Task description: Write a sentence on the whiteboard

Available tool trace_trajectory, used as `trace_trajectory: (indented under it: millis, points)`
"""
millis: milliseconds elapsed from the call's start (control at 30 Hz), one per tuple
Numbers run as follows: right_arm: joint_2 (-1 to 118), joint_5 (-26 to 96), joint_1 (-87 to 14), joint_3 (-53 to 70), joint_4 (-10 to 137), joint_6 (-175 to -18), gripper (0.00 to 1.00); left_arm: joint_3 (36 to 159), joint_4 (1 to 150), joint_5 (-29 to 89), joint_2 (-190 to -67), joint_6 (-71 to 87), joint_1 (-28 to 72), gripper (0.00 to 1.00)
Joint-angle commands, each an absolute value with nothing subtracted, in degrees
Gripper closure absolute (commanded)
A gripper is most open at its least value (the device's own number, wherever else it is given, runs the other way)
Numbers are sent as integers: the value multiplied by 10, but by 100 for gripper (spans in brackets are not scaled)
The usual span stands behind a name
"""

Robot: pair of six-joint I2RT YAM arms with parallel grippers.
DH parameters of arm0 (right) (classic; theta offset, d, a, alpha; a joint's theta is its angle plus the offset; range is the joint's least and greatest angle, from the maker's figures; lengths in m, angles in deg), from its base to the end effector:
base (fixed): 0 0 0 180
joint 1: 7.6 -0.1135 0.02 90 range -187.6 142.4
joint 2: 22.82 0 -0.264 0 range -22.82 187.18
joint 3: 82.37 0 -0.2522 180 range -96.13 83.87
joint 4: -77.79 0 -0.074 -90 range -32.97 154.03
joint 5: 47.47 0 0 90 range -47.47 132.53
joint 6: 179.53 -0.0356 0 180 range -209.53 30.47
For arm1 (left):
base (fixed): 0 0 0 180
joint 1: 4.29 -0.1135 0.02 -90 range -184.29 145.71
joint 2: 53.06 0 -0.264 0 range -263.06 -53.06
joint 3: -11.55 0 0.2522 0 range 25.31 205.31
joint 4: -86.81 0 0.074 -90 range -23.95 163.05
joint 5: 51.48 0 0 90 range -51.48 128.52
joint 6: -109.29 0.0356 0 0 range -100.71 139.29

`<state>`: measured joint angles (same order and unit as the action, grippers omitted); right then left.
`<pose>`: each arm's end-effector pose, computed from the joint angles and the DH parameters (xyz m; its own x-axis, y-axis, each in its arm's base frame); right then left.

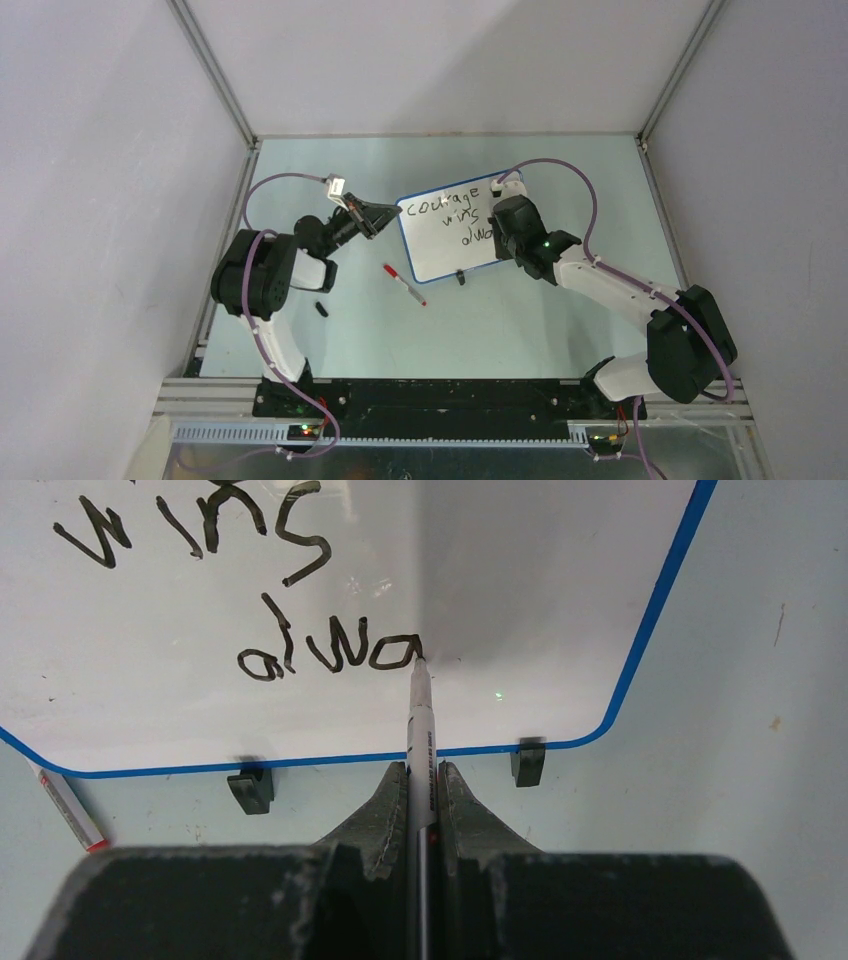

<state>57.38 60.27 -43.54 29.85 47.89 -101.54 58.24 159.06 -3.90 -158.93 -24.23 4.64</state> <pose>0.2502 0.1680 0.2468 -0.6115 -0.1985 -0.7659 -0.2550 0.9658 -0.0468 0.3115 -0.0733 0.1735 -0.3639 -0.4574 -0.8114 0.7076 0.4307 -0.5602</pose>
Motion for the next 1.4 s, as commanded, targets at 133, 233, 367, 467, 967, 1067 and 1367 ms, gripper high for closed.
trace_trajectory:
  millis: [133,233,367,467,967,1067,1367]
  points:
    - [569,622,-443,285,482,-1018,100,577,1608,-52,-1581,-215,44,100]
    - [555,624,-445,285,487,-1018,100,577,1608,-52,-1581,-216,44,100]
    - [531,631,-445,285,499,-1018,100,577,1608,-52,-1581,-216,45,100]
    - [528,633,-441,285,507,-1021,100,576,1608,-52,-1581,-216,44,100]
    - [542,614,-418,285,516,-1032,100,576,1608,-51,-1579,-215,44,100]
    - [546,608,-418,285,512,-1032,100,576,1608,-51,-1580,-215,44,100]
    - [556,596,-417,285,506,-1032,100,576,1608,-51,-1580,-215,44,100]
